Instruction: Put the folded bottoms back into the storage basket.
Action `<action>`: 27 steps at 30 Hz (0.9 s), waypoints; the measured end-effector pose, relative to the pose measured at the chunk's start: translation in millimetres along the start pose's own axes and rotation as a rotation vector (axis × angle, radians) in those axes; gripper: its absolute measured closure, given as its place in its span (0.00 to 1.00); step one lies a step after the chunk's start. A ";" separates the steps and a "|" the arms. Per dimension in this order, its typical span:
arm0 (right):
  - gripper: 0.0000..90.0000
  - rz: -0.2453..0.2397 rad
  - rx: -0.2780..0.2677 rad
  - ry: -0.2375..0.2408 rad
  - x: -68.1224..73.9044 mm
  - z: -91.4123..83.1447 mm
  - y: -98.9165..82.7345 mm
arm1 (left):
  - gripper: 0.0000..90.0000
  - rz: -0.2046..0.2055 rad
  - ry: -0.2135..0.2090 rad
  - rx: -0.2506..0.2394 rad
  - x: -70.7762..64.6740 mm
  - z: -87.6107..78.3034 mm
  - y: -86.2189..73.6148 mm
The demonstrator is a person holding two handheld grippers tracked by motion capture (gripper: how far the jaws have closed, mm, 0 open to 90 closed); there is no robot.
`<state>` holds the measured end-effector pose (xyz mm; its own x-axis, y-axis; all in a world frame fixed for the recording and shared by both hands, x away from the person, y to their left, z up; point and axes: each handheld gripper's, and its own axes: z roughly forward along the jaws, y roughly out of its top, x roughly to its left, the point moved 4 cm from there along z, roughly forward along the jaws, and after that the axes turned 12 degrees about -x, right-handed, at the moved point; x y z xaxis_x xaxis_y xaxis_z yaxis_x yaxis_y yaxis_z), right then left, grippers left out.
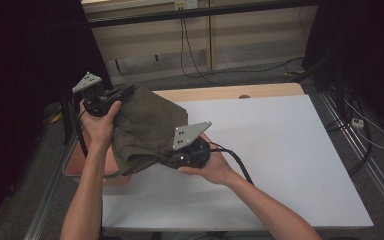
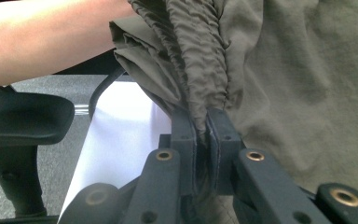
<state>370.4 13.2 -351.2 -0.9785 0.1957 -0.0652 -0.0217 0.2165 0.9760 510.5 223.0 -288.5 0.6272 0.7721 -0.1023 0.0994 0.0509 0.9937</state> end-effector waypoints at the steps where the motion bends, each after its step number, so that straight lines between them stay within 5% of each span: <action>1: 0.93 0.000 0.000 0.001 -0.5 1.6 1.1 | 0.97 -0.005 0.008 -0.007 3.1 -2.0 2.4; 27: 0.93 -0.042 -0.038 0.032 -4.5 47.3 29.7 | 0.97 -0.013 0.090 -0.038 43.2 -34.1 26.4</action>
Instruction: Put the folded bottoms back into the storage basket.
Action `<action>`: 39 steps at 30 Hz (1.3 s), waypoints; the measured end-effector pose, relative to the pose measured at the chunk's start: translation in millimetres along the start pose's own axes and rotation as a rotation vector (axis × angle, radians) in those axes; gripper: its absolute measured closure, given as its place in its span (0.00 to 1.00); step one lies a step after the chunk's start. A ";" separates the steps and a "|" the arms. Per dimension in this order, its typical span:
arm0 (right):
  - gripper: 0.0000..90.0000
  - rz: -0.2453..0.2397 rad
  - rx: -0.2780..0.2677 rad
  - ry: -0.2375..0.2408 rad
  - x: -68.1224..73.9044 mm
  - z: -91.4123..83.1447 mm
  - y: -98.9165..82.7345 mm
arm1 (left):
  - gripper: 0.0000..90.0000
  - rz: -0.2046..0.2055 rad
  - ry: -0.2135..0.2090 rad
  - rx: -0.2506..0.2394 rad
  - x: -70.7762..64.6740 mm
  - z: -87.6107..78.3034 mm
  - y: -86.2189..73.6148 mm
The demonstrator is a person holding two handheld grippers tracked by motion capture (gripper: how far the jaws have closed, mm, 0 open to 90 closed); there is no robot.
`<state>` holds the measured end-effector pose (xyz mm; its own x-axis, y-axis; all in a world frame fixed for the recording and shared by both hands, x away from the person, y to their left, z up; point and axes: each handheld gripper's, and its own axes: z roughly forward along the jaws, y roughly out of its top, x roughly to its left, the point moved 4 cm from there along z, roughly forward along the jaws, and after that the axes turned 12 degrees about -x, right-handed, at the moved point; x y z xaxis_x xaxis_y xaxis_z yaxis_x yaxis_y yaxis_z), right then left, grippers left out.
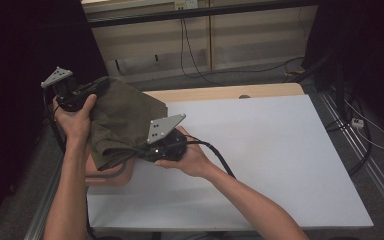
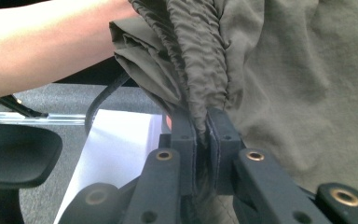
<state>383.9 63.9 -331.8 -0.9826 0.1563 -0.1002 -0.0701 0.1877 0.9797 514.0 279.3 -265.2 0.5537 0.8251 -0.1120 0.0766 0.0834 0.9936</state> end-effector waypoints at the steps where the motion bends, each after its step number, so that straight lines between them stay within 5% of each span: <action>1: 0.93 -0.003 -0.006 0.004 0.4 2.2 1.3 | 0.97 -0.009 0.003 -0.005 4.7 -3.2 0.5; 15: 0.93 -0.020 -0.005 0.001 -0.7 31.0 10.6 | 0.97 -0.035 0.044 -0.004 36.5 -14.9 1.4; 25: 0.93 -0.010 0.010 0.001 -5.7 44.9 10.4 | 0.97 -0.026 0.072 0.014 46.9 -15.5 -1.8; 39: 0.93 0.011 0.038 0.002 -4.7 69.8 0.7 | 0.97 -0.056 0.084 0.031 73.2 -22.1 -22.1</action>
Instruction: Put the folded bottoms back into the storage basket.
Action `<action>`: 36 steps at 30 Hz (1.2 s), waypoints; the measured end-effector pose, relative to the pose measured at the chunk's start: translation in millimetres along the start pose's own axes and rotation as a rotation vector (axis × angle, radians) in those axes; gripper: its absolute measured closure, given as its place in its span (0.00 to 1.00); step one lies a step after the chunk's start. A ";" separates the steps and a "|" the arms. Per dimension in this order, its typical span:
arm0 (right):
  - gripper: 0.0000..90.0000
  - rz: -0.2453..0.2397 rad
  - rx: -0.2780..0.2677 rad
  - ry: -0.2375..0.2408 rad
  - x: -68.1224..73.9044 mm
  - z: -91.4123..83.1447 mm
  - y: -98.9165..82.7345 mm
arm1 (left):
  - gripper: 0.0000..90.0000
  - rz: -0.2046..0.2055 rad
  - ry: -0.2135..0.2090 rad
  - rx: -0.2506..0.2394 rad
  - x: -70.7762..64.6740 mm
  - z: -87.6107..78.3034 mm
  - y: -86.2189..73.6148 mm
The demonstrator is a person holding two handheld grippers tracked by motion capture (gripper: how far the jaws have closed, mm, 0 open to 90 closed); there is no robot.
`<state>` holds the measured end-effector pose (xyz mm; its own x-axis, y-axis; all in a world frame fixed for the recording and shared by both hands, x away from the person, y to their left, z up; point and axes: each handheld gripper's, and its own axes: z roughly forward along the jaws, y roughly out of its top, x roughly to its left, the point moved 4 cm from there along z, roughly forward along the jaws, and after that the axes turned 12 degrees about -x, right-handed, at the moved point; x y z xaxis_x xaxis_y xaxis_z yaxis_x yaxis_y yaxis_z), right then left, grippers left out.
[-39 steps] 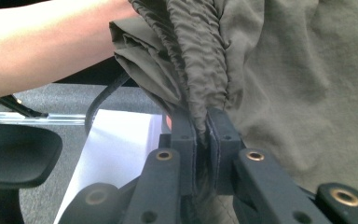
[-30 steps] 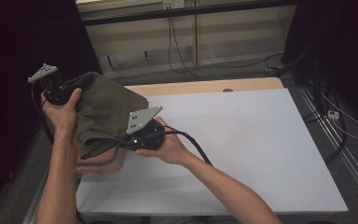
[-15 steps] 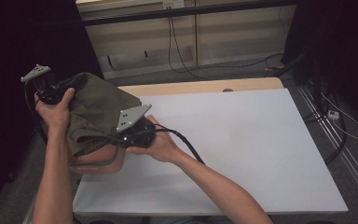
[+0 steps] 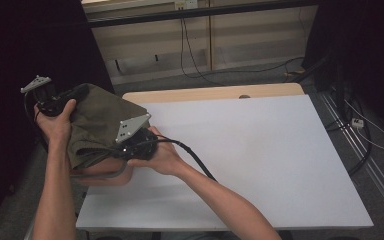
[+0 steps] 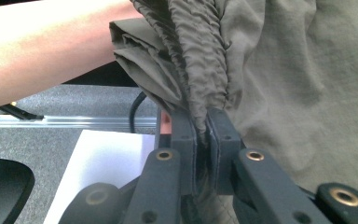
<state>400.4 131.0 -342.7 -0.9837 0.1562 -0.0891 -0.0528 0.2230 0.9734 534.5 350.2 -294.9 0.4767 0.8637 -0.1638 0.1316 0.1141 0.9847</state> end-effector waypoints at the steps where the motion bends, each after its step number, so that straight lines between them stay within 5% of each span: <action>1: 0.93 0.001 0.001 0.001 0.0 1.6 -0.9 | 0.97 -0.001 0.004 0.002 2.8 -0.8 -2.6; 36: 0.92 0.036 0.044 -0.023 16.2 47.7 -12.6 | 0.97 -0.019 0.048 0.097 47.6 -8.4 -39.3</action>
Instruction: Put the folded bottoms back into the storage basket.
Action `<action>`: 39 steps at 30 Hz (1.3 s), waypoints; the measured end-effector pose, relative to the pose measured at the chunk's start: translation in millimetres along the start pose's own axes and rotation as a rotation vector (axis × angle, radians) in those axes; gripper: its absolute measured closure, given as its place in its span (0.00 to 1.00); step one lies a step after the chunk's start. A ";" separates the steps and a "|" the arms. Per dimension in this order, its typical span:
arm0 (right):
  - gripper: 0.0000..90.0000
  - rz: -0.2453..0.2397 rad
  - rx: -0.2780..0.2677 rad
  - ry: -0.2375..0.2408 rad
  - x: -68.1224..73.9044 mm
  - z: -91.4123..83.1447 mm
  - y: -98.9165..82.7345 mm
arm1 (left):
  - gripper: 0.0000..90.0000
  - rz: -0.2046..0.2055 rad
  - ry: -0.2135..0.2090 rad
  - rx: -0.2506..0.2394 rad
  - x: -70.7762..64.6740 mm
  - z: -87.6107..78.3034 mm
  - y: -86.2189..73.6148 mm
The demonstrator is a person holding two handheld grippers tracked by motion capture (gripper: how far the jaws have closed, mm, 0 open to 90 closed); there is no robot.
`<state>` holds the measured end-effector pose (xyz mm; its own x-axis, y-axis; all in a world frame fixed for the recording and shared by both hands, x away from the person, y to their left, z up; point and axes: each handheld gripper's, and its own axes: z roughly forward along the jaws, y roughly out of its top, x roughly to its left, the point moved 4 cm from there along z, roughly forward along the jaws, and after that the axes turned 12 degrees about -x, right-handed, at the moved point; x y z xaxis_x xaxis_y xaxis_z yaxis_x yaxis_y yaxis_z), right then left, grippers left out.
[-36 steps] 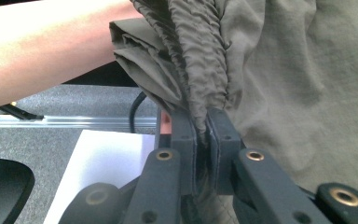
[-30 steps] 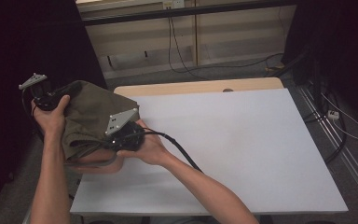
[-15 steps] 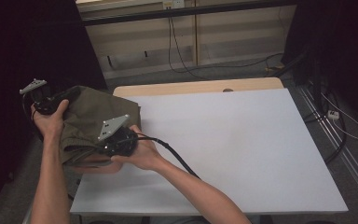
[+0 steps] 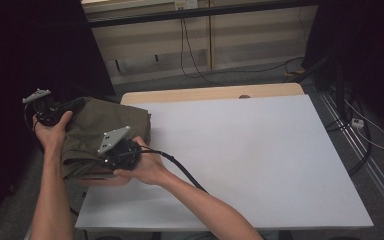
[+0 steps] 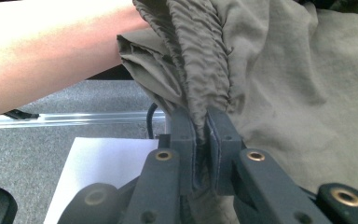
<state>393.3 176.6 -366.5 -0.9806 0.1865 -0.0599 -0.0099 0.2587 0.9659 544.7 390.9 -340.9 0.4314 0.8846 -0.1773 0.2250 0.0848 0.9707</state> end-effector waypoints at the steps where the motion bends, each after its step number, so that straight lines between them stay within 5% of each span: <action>1: 0.93 -0.003 -0.001 -0.001 0.5 1.6 0.3 | 0.97 -0.001 0.004 -0.002 1.4 -1.3 0.3; 25: 0.92 0.022 0.005 0.029 8.1 34.2 -2.7 | 0.97 -0.027 0.044 0.017 31.0 -19.1 -17.3; 39: 0.92 0.047 0.013 0.021 3.6 42.9 -11.0 | 0.97 -0.019 0.058 0.054 37.3 -10.7 -27.1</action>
<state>398.3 215.1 -388.1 -0.9839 0.1783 -0.0094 0.0385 0.2628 0.9641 545.3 426.5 -372.1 0.3755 0.9083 -0.1844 0.2800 0.0785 0.9568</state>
